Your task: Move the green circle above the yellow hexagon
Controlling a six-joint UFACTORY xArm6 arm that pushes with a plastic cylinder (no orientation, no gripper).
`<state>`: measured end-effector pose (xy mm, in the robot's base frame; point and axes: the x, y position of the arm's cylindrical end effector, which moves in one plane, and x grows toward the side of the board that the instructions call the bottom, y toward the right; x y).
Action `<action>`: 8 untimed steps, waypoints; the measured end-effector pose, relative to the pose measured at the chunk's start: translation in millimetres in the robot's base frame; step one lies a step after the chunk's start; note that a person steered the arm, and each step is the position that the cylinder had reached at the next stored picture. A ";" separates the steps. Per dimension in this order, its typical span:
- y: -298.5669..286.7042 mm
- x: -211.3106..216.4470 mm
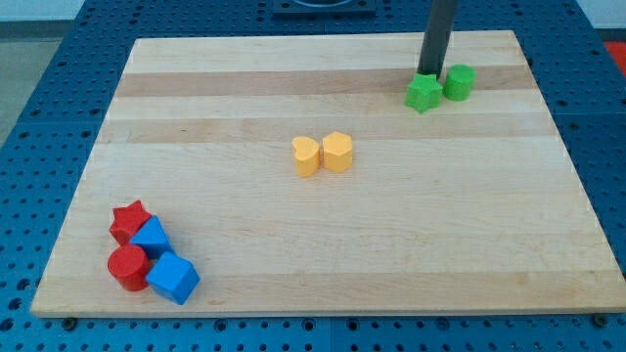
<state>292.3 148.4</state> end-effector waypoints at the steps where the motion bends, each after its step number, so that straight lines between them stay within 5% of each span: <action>1: 0.0 0.0; 2: 0.0 -32.0; 8: 97.8 -2.6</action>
<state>289.6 246.2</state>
